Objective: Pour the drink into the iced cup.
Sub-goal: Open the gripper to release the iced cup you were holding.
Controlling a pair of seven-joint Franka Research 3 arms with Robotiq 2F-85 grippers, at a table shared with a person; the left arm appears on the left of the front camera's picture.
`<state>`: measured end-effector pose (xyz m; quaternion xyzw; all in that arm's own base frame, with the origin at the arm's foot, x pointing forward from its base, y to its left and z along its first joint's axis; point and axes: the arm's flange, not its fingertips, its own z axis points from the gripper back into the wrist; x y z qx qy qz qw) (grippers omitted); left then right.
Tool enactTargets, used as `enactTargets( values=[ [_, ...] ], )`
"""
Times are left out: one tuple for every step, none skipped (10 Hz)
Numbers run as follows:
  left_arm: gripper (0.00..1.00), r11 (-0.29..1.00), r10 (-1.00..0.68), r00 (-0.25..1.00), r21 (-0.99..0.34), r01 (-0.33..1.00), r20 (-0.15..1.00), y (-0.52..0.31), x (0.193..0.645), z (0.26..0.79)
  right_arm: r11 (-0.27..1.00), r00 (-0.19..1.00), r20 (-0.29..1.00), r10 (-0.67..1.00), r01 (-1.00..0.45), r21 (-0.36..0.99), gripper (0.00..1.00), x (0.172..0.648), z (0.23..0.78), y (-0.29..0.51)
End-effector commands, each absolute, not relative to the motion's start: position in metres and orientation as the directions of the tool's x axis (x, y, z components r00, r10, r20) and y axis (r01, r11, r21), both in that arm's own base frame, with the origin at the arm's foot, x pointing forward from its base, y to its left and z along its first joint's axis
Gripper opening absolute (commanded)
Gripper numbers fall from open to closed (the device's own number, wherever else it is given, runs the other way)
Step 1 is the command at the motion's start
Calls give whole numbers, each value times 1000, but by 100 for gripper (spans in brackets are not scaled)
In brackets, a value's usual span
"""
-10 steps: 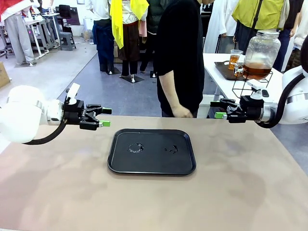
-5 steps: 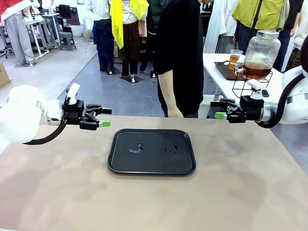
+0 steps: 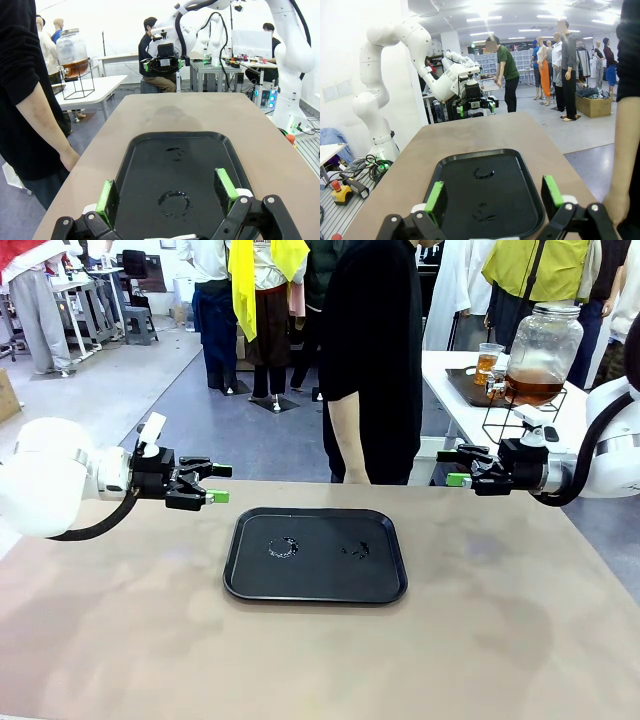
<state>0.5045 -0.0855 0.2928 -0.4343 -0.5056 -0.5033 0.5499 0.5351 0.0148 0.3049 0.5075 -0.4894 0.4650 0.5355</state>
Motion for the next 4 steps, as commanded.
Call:
enactTargets(
  values=[
    [100,121,-119,-9,23,992,993,-86,506,295,51,82,997,1,-995,81,100,536,308,15],
    [100,121,-119,-9,23,992,993,-86,506,295,51,82,997,1,-995,81,100,536,308,15],
    [100,121,-119,-9,23,992,993,-86,506,295,51,82,997,1,-995,81,100,536,308,15],
    [100,121,-119,-9,23,992,993,-86,506,295,51,82,997,1,-995,81,100,536,308,15]
  ],
)
